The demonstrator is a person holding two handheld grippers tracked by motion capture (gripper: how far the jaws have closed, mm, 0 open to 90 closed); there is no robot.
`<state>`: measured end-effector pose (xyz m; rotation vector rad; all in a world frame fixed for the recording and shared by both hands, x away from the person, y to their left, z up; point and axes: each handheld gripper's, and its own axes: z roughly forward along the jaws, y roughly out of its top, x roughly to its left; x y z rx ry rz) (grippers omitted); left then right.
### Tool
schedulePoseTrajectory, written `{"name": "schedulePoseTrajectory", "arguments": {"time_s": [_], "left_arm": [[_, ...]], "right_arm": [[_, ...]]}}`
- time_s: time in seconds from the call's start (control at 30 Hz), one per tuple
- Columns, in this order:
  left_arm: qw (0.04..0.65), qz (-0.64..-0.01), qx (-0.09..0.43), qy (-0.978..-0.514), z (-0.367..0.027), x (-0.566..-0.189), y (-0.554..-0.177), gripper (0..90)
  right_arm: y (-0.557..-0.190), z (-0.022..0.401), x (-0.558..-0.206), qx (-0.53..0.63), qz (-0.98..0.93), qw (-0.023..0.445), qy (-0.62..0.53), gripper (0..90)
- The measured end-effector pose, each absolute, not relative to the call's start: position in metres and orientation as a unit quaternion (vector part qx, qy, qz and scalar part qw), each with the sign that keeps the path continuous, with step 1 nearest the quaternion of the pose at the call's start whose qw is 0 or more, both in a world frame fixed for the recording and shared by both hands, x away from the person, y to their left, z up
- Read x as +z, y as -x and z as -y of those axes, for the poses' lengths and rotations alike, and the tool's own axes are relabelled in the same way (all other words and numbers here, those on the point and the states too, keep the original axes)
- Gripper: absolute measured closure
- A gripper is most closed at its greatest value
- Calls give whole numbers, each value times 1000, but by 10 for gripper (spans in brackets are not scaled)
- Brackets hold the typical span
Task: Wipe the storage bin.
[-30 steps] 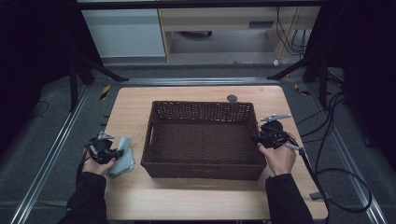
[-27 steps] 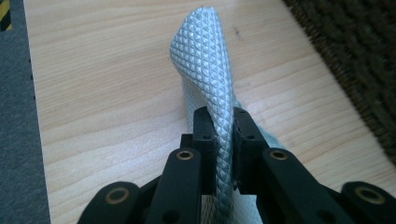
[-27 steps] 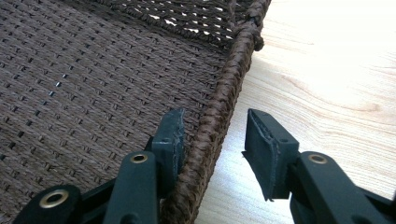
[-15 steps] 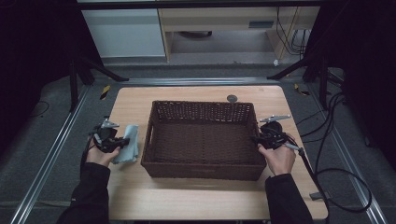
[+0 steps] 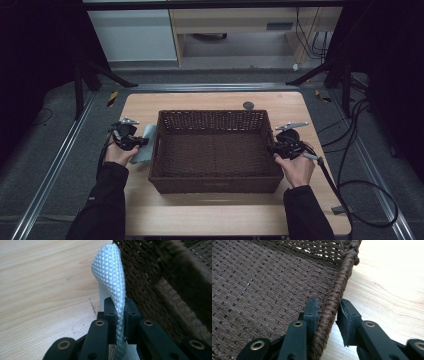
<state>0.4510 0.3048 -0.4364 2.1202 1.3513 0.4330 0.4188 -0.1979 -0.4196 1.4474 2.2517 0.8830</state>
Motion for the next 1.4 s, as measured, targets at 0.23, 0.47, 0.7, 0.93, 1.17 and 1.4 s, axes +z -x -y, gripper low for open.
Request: {"name": "schedulePoseTrajectory", "arguments": {"time_s": [0.23, 0.47, 0.7, 0.93, 1.17, 1.4], "left_arm": [[280, -510, 136, -802, -296, -463, -470, 825], [308, -496, 132, -801, -296, -457, -473, 828], [337, -479, 164, -794, -297, -419, -471, 829], [336, -468, 174, -799, -297, -413, -472, 829], [319, -477, 138, -808, -297, -446, -466, 829], [312, -479, 115, -812, -299, -463, -453, 829]], "right_arm": [[-419, 194, -420, 311, -792, 156, -502, 702], [-419, 195, -420, 315, -791, 154, -502, 698], [-419, 196, -420, 316, -790, 154, -503, 698], [-419, 196, -420, 316, -790, 154, -502, 698], [-419, 195, -420, 314, -790, 155, -503, 698], [-419, 195, -420, 313, -790, 156, -504, 701]]}}
